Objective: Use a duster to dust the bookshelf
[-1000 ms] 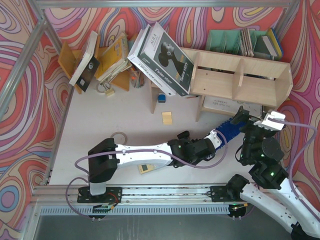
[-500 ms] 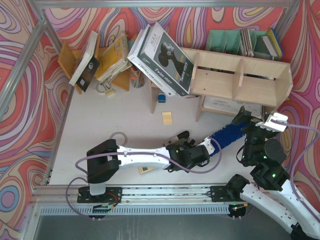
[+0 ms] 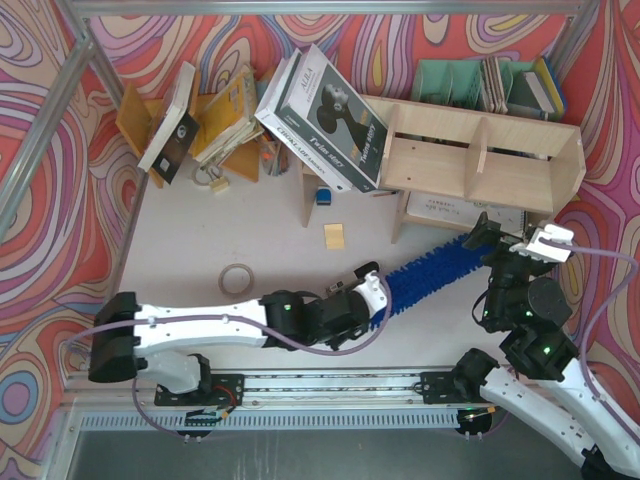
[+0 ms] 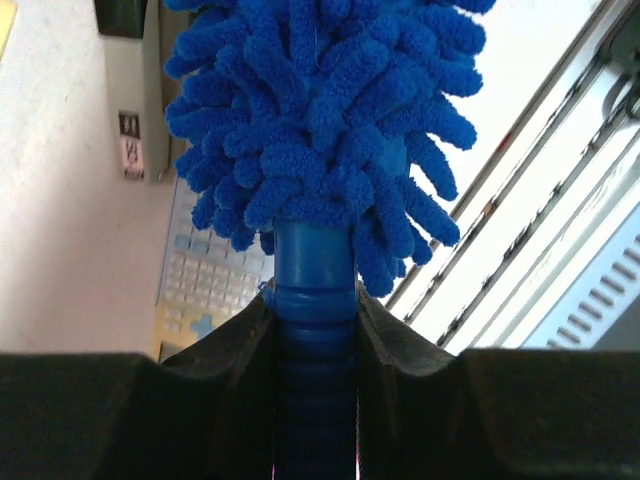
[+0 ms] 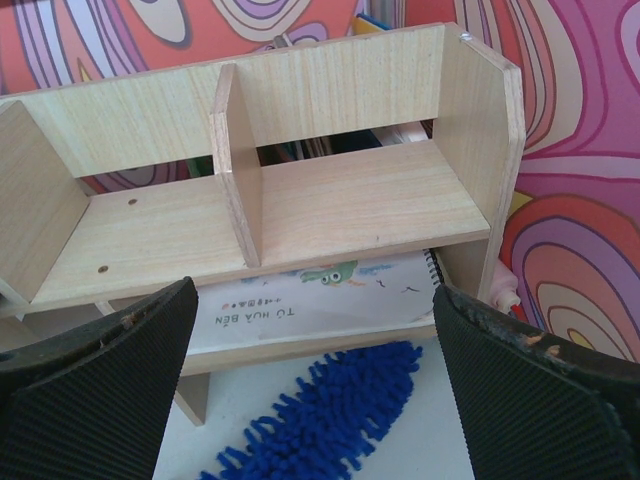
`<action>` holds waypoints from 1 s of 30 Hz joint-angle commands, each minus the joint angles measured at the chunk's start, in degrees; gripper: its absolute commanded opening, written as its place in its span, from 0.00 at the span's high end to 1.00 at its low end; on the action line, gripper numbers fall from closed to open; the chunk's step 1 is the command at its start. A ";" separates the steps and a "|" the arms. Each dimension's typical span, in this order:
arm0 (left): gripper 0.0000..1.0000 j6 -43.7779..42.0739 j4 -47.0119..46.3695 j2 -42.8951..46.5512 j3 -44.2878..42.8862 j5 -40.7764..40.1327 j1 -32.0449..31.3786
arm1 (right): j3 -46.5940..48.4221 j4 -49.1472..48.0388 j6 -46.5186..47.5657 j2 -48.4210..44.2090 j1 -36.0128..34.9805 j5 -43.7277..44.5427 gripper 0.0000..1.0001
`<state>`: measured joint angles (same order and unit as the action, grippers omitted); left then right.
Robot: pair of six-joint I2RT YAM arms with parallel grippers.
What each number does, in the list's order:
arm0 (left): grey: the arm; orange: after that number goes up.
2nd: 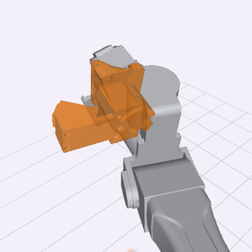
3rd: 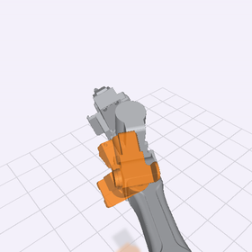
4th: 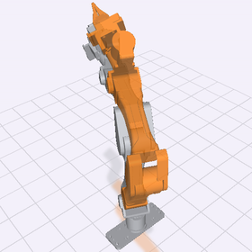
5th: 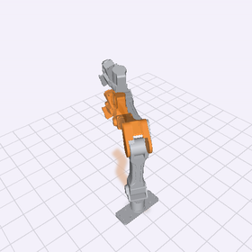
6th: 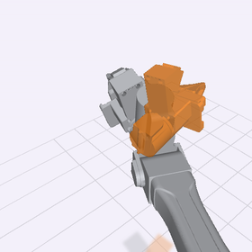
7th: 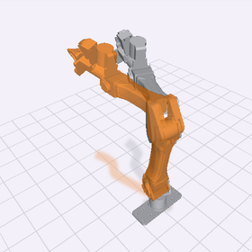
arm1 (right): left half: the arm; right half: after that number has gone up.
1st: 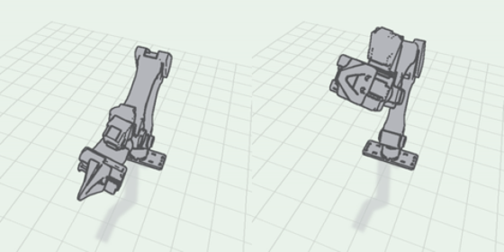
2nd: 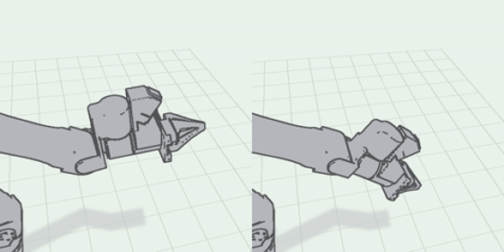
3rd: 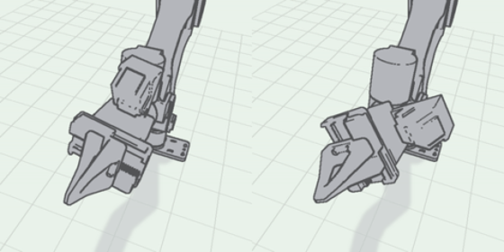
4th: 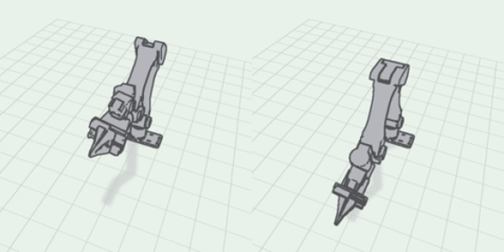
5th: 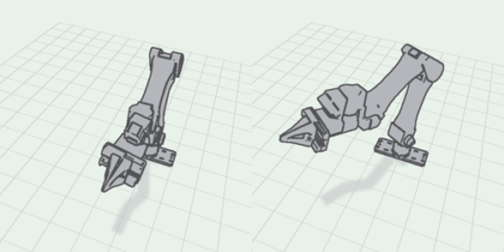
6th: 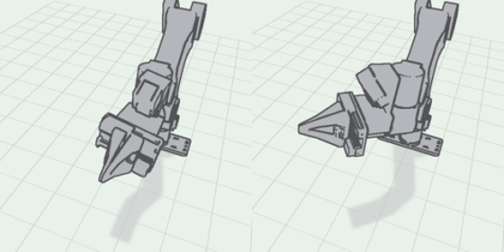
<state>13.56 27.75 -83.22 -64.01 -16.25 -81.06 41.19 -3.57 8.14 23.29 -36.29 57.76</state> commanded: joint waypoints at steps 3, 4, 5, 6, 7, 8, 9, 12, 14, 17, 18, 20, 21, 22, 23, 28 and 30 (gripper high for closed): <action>1.00 2.90 7.03 11.18 5.33 -1.60 -0.11 | 0.47 -1.73 1.72 1.38 0.40 -0.35 0.11; 1.00 3.36 8.21 13.00 5.65 -2.28 -0.09 | 0.51 -1.86 1.78 1.64 0.40 -0.28 0.11; 1.00 3.73 9.80 14.35 5.87 -2.97 -0.07 | 0.60 -1.87 1.80 1.91 0.42 -0.36 0.11; 1.00 3.99 11.32 15.71 5.94 -3.52 -0.07 | 0.72 -1.79 1.79 2.21 0.38 -0.36 0.11; 1.00 4.45 12.92 16.88 5.85 -4.45 -0.07 | 0.82 -1.79 1.79 2.44 0.42 -0.24 0.11; 1.00 5.31 14.37 17.79 5.76 -5.65 -0.09 | 0.82 -1.72 1.81 2.68 0.41 -0.27 0.11; 1.00 6.17 15.69 18.92 5.74 -6.70 -0.08 | 0.90 -1.70 1.79 2.77 0.43 -0.24 0.11; 1.00 9.28 19.48 21.51 5.82 -8.01 -0.09 | 0.82 -1.70 1.74 2.90 0.43 -0.11 0.11; 1.00 10.83 22.09 23.05 5.92 -7.50 -0.07 | 0.82 -1.74 1.80 3.01 0.43 0.03 0.11; 1.00 12.80 26.18 25.13 5.17 -7.18 -0.07 | 1.00 -1.88 1.69 3.15 0.43 0.07 0.11; 1.00 13.38 27.87 25.88 4.68 -7.36 -0.07 | 1.01 -1.94 1.70 3.17 0.43 0.13 0.11; 1.00 14.83 31.64 27.12 3.71 -8.91 -0.07 | 1.14 -2.09 1.88 3.25 0.43 0.37 0.11; 1.00 15.54 33.27 27.55 3.25 -9.93 -0.07 | 1.16 -2.11 1.88 3.33 0.43 0.46 0.11; 1.00 16.33 35.37 27.99 2.78 -11.29 -0.08 | 1.17 -2.14 1.95 3.34 0.50 0.56 0.11; 1.00 17.40 36.86 28.48 2.13 -12.76 -0.14 | 1.23 -2.16 2.02 3.32 0.50 0.66 0.11; 1.00 19.81 41.55 32.09 -1.03 -17.92 -0.09 | 1.00 -2.01 1.91 3.19 0.52 0.69 0.11; 1.00 20.85 44.02 32.55 -2.53 -20.62 0.00 | 1.00 -2.06 1.80 3.17 0.52 0.63 0.11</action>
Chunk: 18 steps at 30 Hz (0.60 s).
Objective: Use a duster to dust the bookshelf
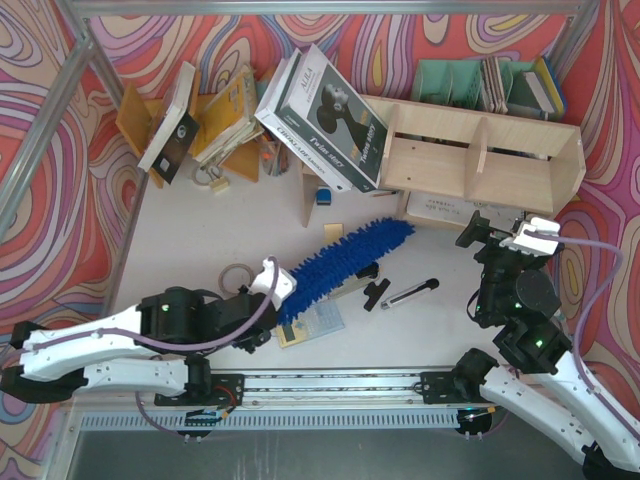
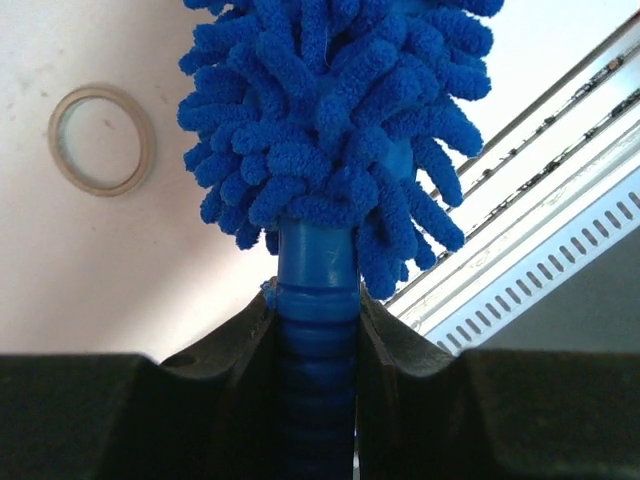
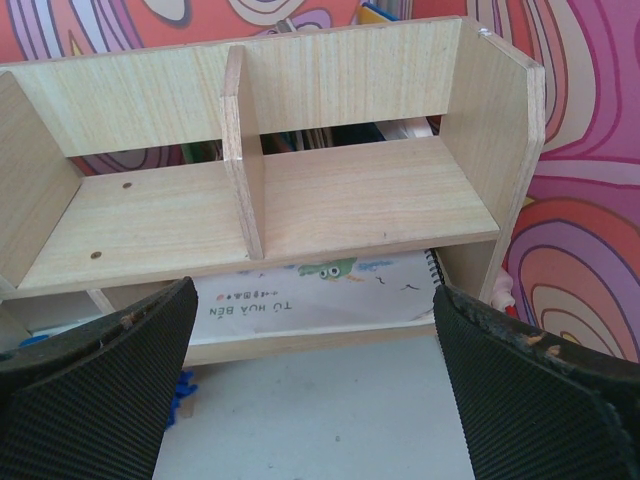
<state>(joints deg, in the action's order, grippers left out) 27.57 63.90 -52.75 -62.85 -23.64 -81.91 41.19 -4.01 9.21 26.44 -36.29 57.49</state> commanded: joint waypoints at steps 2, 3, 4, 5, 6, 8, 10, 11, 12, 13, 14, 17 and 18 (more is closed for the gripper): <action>1.00 6.91 8.98 2.23 -4.48 -14.60 0.96 | 1.00 -1.60 0.70 0.14 0.52 0.75 0.11; 1.00 6.84 9.05 2.28 -4.55 -14.95 1.04 | 1.00 -1.54 0.64 0.19 0.52 0.70 0.11; 1.00 6.55 8.86 2.30 -4.57 -14.96 1.05 | 1.08 -1.38 0.57 0.25 0.47 0.73 0.11; 1.00 6.22 8.62 2.30 -4.56 -15.39 1.05 | 1.13 -1.12 0.37 0.21 0.52 0.77 0.11; 1.00 6.27 8.23 2.30 -4.44 -16.21 1.09 | 1.10 -0.88 0.17 0.12 0.52 0.78 0.11; 1.00 5.44 6.99 2.26 -4.31 -16.96 1.09 | 1.09 -0.59 -0.12 -0.22 0.47 0.82 0.11; 1.00 4.97 5.28 2.23 -3.99 -19.03 1.09 | 1.03 -0.43 -0.20 -0.56 0.52 0.78 0.11; 1.00 4.35 3.45 2.22 -3.65 -19.83 1.21 | 0.96 -0.51 -0.37 -0.67 0.52 0.79 0.11; 1.00 4.06 1.86 2.10 -3.36 -20.83 1.26 | 0.92 -0.55 -0.34 -0.81 0.52 0.78 0.11; 1.00 3.68 0.22 1.98 -3.02 -21.91 1.31 | 0.91 -0.51 -0.34 -0.70 0.52 0.78 0.11; 1.00 3.31 -1.74 1.89 -2.53 -22.91 1.43 | 0.99 -0.43 -0.36 -0.62 0.52 0.73 0.11; 1.00 3.10 -7.03 1.43 -1.05 -26.30 2.08 | 1.12 -0.09 -0.50 -0.43 0.58 0.69 0.11; 1.00 3.35 -8.71 1.24 -0.51 -27.55 2.49 | 1.09 -0.04 -0.55 -0.42 0.60 0.69 0.11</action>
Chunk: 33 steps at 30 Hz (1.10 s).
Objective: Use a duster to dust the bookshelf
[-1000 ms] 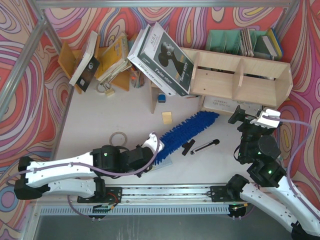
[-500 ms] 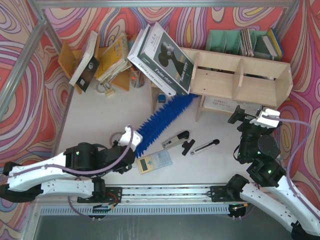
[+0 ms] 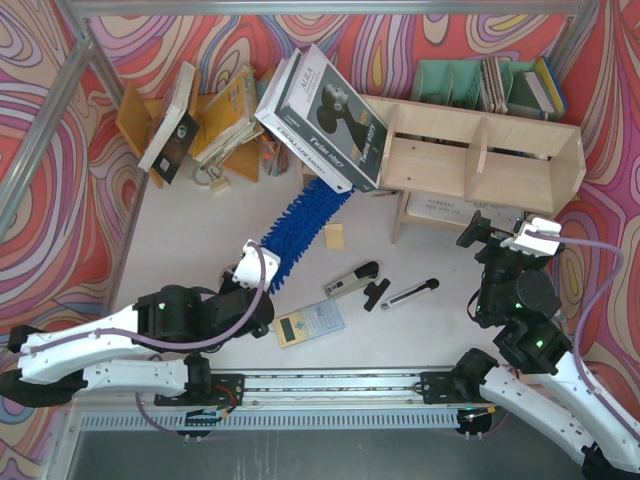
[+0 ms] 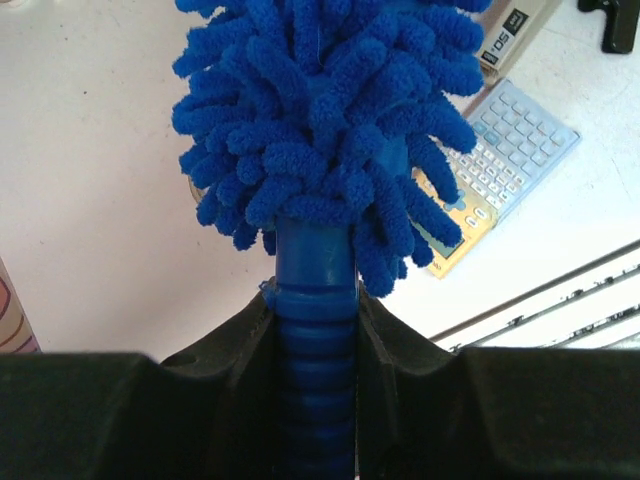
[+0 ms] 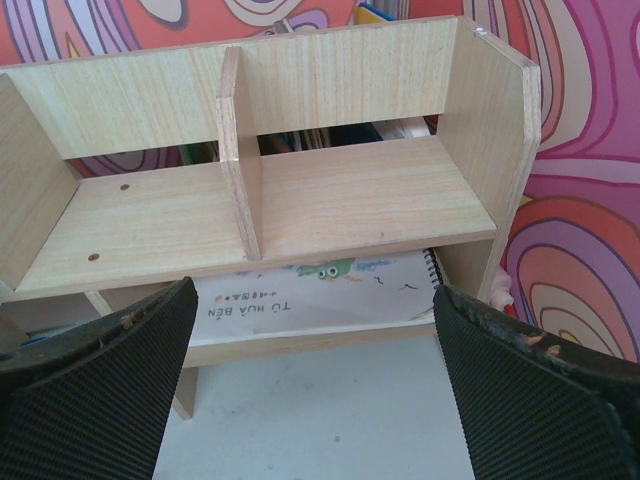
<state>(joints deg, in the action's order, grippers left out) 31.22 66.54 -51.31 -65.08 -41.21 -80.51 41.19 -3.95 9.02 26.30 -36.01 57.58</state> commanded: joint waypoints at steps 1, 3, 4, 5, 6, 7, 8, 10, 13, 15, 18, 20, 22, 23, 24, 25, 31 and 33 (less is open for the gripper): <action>1.00 -0.22 -13.02 -0.50 2.37 -10.32 2.02 | 1.09 -0.10 -0.40 -0.37 0.31 0.60 0.11; 1.00 0.30 -16.07 -1.58 3.52 -10.03 3.93 | 1.09 -0.10 -0.41 -0.53 0.33 0.60 0.11; 1.00 0.56 -16.83 -2.17 4.11 -9.60 4.88 | 1.09 -0.05 -0.55 -0.71 0.26 0.60 0.11; 1.00 0.51 -19.59 -5.36 4.69 -7.80 6.79 | 1.00 0.15 -0.75 -1.03 0.32 0.60 0.11; 1.00 0.13 -20.28 -6.40 4.70 -7.30 7.18 | 1.00 0.09 -0.75 -1.07 0.33 0.54 0.11; 1.00 -0.30 -20.95 -7.49 4.58 -6.96 7.59 | 1.00 0.08 -0.73 -1.08 0.28 0.52 0.11; 1.00 -0.70 -21.88 -8.47 4.46 -6.67 7.87 | 1.00 0.16 -0.91 -1.11 0.31 0.45 0.11; 1.00 -1.49 -23.72 -10.04 4.30 -5.97 8.89 | 1.00 0.33 -0.84 -1.18 0.33 0.34 0.11; 1.00 -1.43 -25.32 -12.83 3.56 -5.85 10.95 | 1.01 0.40 -0.93 -1.47 0.33 0.34 0.11; 1.00 -2.38 -27.15 -14.22 3.26 -5.41 12.06 | 0.89 0.34 -0.93 -1.81 0.32 0.27 0.11; 1.00 -5.09 -31.51 -16.09 3.17 -3.46 13.05 | 0.75 0.43 -0.93 -1.99 0.33 0.25 0.11; 1.00 -6.53 -33.50 -17.44 2.65 -2.56 13.46 | 0.78 0.43 -0.92 -1.96 0.35 0.16 0.11; 1.00 -7.95 -34.43 -19.38 1.52 -1.49 13.47 | 0.74 0.43 -1.03 -1.96 0.33 0.07 0.11; 1.00 -8.31 -34.42 -20.36 0.63 -0.83 13.50 | 0.67 0.43 -1.00 -1.96 0.30 0.10 0.11; 1.00 -8.44 -34.35 -21.36 -0.38 0.29 13.48 | 0.65 0.43 -0.88 -1.97 0.32 0.00 0.11; 1.00 -8.72 -34.53 -22.26 -1.20 1.81 13.45 | 0.66 0.43 -0.96 -1.88 0.33 -0.01 0.11; 1.00 -11.32 -38.67 -25.54 -3.41 4.77 8.90 | 0.65 0.37 -0.96 -2.02 0.33 0.02 0.11; 1.00 -11.57 -39.35 -26.71 -4.53 5.25 7.48 | 0.56 0.26 -0.80 -2.05 0.33 -0.01 0.11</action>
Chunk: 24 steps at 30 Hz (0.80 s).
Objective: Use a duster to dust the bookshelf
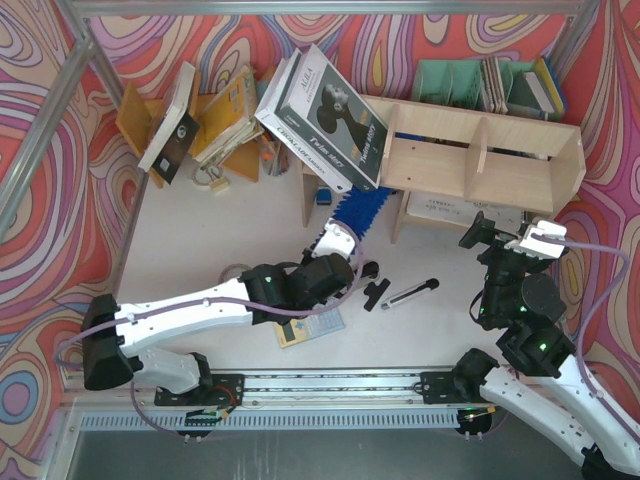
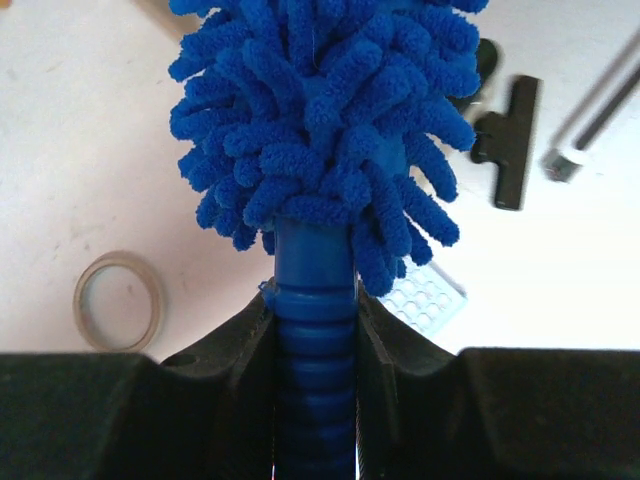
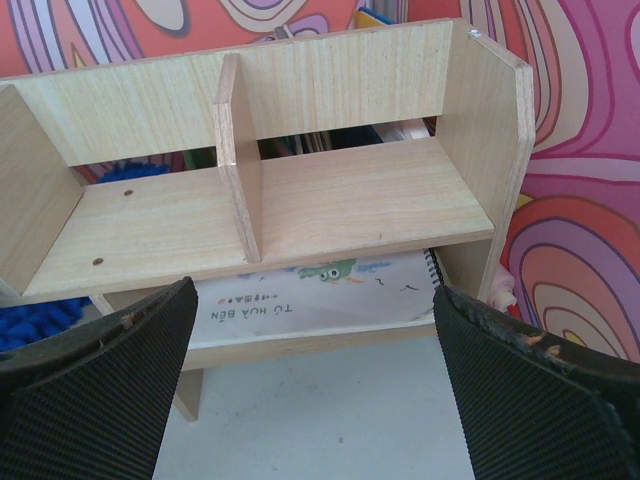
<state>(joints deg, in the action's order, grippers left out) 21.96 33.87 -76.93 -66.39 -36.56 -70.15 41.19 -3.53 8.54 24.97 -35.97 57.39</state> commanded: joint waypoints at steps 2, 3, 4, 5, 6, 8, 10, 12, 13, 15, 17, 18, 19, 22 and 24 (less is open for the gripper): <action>1.00 -2.05 -7.26 -2.23 -4.19 1.50 -3.97 | 0.52 -0.25 -0.28 -0.64 0.28 0.10 0.11; 1.00 -1.94 -7.32 -2.77 -4.65 1.64 -4.40 | 0.55 -0.25 -0.27 -0.58 0.28 0.10 0.11; 1.00 -1.84 -7.36 -3.39 -5.17 1.70 -4.83 | 0.56 -0.25 -0.27 -0.54 0.28 0.10 0.11; 1.00 -1.72 -7.36 -3.92 -5.56 1.81 -5.13 | 0.56 -0.25 -0.27 -0.47 0.26 0.10 0.11; 1.00 -1.47 -7.26 -4.29 -5.81 1.80 -5.26 | 0.56 -0.32 -0.19 -0.45 0.26 0.10 0.11; 1.00 -0.85 -7.07 -4.43 -5.54 1.45 -5.24 | 0.56 -0.33 -0.27 -0.45 0.23 0.08 0.11; 1.00 -0.23 -6.79 -3.65 -4.20 -0.35 -5.27 | 0.60 -0.34 -0.27 -0.45 0.28 0.05 0.11; 1.00 0.98 -5.64 -1.88 -2.52 -2.82 -4.97 | 0.54 -0.29 -0.27 -0.41 0.28 0.02 0.11; 1.00 1.60 -4.66 -0.96 -1.73 -3.82 -4.67 | 0.50 -0.30 -0.27 -0.38 0.28 0.01 0.11; 1.00 3.10 -2.58 1.01 -0.16 -5.83 -3.81 | 0.54 -0.34 -0.32 -0.32 0.27 -0.06 0.11; 1.00 4.94 -0.30 3.47 1.47 -8.19 -3.04 | 0.54 -0.33 -0.33 -0.21 0.26 -0.17 0.11; 1.00 5.81 0.60 4.87 2.56 -9.07 -2.57 | 0.56 -0.27 -0.32 -0.12 0.28 -0.17 0.11; 1.00 6.49 1.31 6.18 3.68 -9.81 -2.17 | 0.58 -0.25 -0.38 -0.10 0.27 -0.17 0.11; 1.00 8.42 4.09 10.04 6.49 -12.21 -0.85 | 0.58 -0.25 -0.44 -0.10 0.26 -0.17 0.11; 1.00 9.44 5.98 12.57 8.01 -13.62 0.00 | 0.56 -0.25 -0.45 -0.02 0.29 -0.17 0.11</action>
<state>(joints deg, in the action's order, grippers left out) 27.22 37.80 -69.08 -60.88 -41.98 -71.72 41.19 -3.55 8.54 24.97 -35.97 57.17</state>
